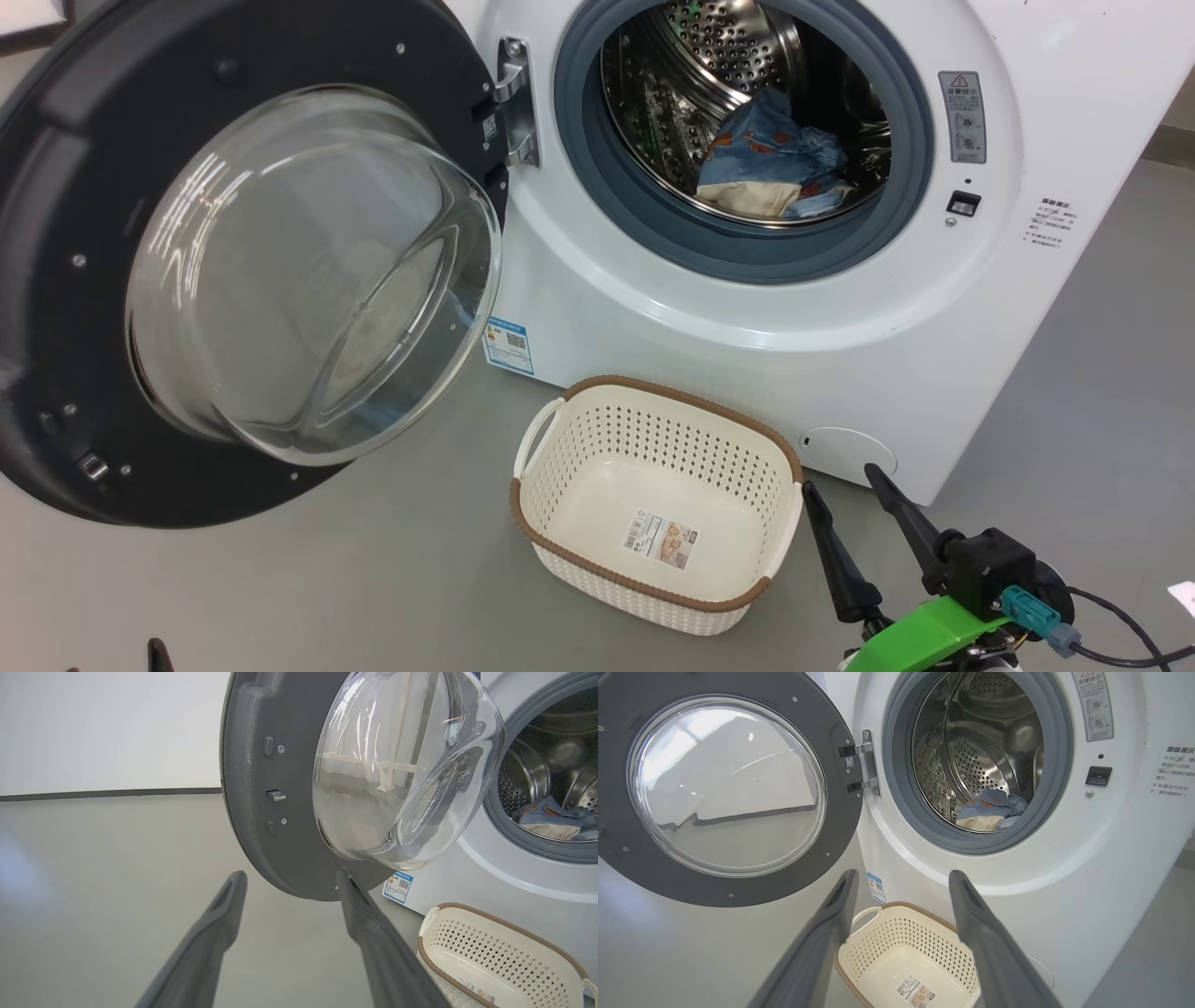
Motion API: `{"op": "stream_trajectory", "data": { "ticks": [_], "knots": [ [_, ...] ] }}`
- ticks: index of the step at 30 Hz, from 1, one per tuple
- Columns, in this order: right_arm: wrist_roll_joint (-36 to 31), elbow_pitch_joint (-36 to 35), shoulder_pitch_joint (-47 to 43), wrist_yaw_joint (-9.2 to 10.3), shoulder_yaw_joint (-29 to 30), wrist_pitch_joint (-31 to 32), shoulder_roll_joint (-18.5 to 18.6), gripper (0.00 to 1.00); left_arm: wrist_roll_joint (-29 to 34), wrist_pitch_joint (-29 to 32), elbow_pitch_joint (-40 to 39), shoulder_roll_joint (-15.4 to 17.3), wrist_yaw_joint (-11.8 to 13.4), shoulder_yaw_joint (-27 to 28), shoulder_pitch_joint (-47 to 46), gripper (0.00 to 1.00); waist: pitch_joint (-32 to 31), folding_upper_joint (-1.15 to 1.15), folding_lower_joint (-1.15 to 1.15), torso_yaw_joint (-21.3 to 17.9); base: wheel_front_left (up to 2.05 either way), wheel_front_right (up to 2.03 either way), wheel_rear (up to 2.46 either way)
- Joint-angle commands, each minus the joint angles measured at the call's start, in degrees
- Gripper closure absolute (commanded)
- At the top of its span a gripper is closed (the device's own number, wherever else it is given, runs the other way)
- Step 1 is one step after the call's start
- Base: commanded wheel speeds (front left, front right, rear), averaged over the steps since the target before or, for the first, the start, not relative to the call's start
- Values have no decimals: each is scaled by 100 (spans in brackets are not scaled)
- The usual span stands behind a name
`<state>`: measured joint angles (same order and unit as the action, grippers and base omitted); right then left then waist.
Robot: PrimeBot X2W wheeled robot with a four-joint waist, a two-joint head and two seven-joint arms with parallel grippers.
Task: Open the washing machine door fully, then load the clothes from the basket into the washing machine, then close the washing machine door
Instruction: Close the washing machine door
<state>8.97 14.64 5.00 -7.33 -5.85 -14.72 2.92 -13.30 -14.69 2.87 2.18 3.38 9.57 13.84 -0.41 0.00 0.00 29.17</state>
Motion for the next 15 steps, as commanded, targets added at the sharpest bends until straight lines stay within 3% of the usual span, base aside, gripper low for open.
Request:
{"op": "stream_trajectory", "data": {
  "ticks": [1,4,5,6,7,15],
  "knots": [
    [-88,-112,229,-16,-161,-28,-4,0,-10,-30,-168,70,70,190,-97,0,-3,0,0,-2,0,0,0],
    [-69,-98,230,-16,-160,-28,-4,0,-1,-30,-173,70,59,184,-96,0,-4,0,0,-6,0,0,0],
    [-65,-96,227,-16,-157,-28,-4,0,-7,-30,-167,70,47,178,-95,7,-4,0,0,-8,0,0,0],
    [-63,-96,224,-16,-152,-28,-4,0,-14,-30,-155,70,35,173,-93,60,-4,0,0,-10,0,0,0],
    [-62,-98,219,-16,-147,-28,-4,0,-14,-30,-143,70,20,167,-92,100,-3,0,0,-12,0,0,0],
    [-72,-127,172,-16,-97,-28,-4,0,-122,-30,21,70,-56,178,-136,100,20,0,0,-21,0,0,0]
  ]
}}
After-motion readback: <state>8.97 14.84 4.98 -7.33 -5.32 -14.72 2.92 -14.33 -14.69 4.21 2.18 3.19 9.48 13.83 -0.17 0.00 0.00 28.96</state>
